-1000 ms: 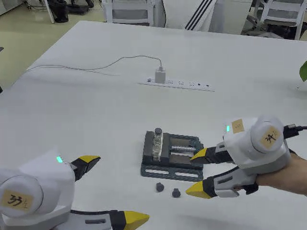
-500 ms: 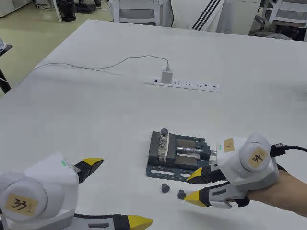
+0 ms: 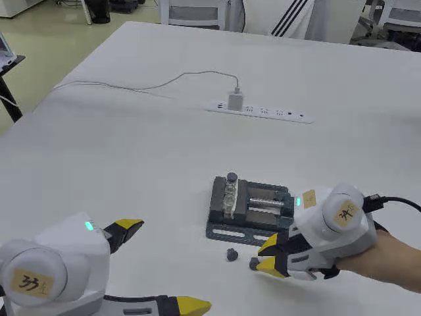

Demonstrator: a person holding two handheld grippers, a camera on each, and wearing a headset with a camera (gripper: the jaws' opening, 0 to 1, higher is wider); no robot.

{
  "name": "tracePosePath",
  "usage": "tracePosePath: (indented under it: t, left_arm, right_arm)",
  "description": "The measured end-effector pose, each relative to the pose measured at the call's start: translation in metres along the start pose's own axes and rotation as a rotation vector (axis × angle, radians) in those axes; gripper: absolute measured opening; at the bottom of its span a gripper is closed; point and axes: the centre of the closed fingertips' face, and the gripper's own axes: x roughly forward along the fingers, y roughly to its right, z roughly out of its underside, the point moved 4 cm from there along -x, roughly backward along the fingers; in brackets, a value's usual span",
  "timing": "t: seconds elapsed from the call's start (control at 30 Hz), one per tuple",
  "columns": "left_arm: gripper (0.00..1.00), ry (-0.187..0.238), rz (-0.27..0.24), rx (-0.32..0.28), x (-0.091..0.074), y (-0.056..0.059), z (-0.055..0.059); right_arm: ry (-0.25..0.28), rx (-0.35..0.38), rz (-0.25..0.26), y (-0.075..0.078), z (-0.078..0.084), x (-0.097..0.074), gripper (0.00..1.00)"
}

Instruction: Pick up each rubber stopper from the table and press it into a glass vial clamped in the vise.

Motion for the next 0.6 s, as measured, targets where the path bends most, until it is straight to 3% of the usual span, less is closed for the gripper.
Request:
tracePosePath:
  t: [0.6]
  left_arm:
    - [0.93,-0.002,-0.010,-0.014,-0.0017,-0.0019,0.0052]
  right_arm:
    - [-0.015,-0.016,-0.023,-0.0013,0.0009,0.0055,0.01]
